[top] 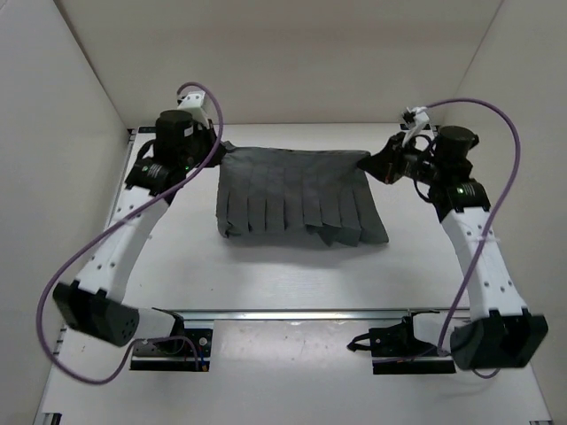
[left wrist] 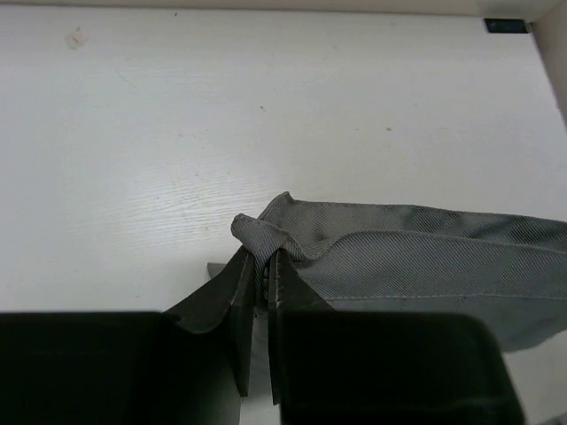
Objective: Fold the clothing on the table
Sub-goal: Flatten the skirt out, then fold the skirt
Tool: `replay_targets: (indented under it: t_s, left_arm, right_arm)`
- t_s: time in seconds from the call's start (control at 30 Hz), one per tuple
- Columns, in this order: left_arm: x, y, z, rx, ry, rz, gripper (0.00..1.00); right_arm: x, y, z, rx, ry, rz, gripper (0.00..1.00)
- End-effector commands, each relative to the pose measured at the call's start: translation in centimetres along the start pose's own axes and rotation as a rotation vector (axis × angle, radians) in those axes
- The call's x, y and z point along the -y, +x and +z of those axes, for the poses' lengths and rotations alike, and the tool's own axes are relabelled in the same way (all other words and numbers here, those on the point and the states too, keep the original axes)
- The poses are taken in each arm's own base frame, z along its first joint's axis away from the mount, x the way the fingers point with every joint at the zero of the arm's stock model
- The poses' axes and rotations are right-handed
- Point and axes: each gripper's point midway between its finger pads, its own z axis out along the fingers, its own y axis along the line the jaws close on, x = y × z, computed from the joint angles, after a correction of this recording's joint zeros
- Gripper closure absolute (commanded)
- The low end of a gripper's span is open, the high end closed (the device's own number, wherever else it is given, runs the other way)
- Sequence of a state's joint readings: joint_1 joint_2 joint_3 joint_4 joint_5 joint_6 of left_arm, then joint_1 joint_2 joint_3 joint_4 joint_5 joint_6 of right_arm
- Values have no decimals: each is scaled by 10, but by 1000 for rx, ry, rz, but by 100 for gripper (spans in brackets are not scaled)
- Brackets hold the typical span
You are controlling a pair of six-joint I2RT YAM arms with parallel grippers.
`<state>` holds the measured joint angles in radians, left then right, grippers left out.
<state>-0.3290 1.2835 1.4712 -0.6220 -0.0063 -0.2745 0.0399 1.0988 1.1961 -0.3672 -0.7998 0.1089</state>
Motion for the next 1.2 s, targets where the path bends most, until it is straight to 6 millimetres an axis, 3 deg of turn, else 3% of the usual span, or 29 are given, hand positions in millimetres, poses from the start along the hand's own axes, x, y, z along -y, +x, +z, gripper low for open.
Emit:
replay_targets:
  t_s: [0.0, 0.03, 0.1, 0.13, 0.17, 0.2, 0.27, 0.33, 0.37, 0.4, 0.43, 0.47, 0.5, 0.53, 0.57, 0.6, 0.63, 0.73, 0.77, 0.8, 0.83, 0.87, 0.93, 0.97, 1.0, 1.03, 1.13, 1.17]
  left_arm:
    - [-5, -15, 40, 34, 5, 21, 100]
    - [-10, -12, 55, 15, -7, 21, 100]
    - [-5, -43, 67, 61, -2, 44, 100]
    - [-7, -40, 81, 34, -8, 42, 100]
    - [-2, -65, 78, 77, -8, 57, 100]
    - [5, -84, 77, 102, 0, 77, 100]
    - [13, -113, 72, 155, -3, 102, 100]
    - [18, -145, 55, 228, 5, 91, 100]
    - [19, -148, 52, 238, 12, 91, 100]
    - [18, -154, 42, 263, 13, 77, 100]
    - [16, -151, 34, 269, 8, 76, 100]
    - [17, -151, 31, 285, 13, 70, 100]
    - [16, -140, 28, 285, 9, 73, 100]
    - [12, -124, 25, 265, 0, 72, 100]
    - [11, -120, 23, 272, -4, 67, 100]
    - [5, -99, 24, 244, -8, 55, 100]
    - [3, -74, 26, 206, -6, 38, 100]
    - [-6, -6, 28, 115, -11, -10, 100]
    - [-8, 29, 27, 54, -11, -25, 100]
    - [-4, 40, 25, 41, -7, -32, 100]
    - [-1, 72, 22, -18, -6, -43, 100]
    - [-3, 101, 18, -74, -16, -56, 100]
    - [4, 148, 1, -205, -17, -79, 100]
    - [15, 170, -13, -253, 19, -98, 100]
    - [19, 179, -26, -265, 45, -111, 100]
    - [21, 205, -36, -331, 64, -143, 100]
    - [6, 224, -73, -320, 70, -244, 100]
    - [0, 223, -86, -302, 65, -263, 100]
  right_arm:
    - [24, -27, 25, 52, -19, -57, 100]
    - [32, -37, 33, 61, -19, -70, 100]
    - [46, -49, 45, 60, -4, -94, 100]
    - [56, -61, 52, 64, 16, -104, 100]
    - [63, -76, 57, 66, 27, -108, 100]
    - [67, -79, 58, 43, 38, -93, 100]
    - [63, -122, 60, 81, 30, -147, 100]
    - [59, -147, 57, 100, 51, -187, 100]
    - [52, -167, 50, 137, 61, -228, 100]
    - [52, -174, 48, 147, 67, -233, 100]
    - [44, -178, 45, 156, 56, -246, 100]
    - [49, -173, 43, 150, 66, -231, 100]
    - [59, -156, 47, 123, 74, -211, 100]
    - [52, -154, 44, 137, 67, -218, 100]
    - [58, -129, 44, 103, 80, -183, 100]
    - [72, -93, 53, 57, 86, -138, 100]
    - [67, -88, 49, 71, 90, -159, 100]
    - [72, 23, 49, -57, 88, -5, 100]
    - [66, 36, 44, -66, 91, 5, 100]
    - [58, 66, 41, -98, 81, 37, 100]
    - [48, 101, 41, -152, 66, 78, 100]
    - [43, 111, 37, -173, 67, 104, 100]
    - [24, 161, 29, -287, 63, 159, 100]
    - [10, 170, 22, -316, 68, 184, 100]
    - [0, 174, 14, -313, 76, 177, 100]
    - [-17, 179, 4, -313, 51, 194, 100]
    - [-49, 180, -22, -263, 23, 213, 100]
    - [-49, 184, -29, -271, 33, 228, 100]
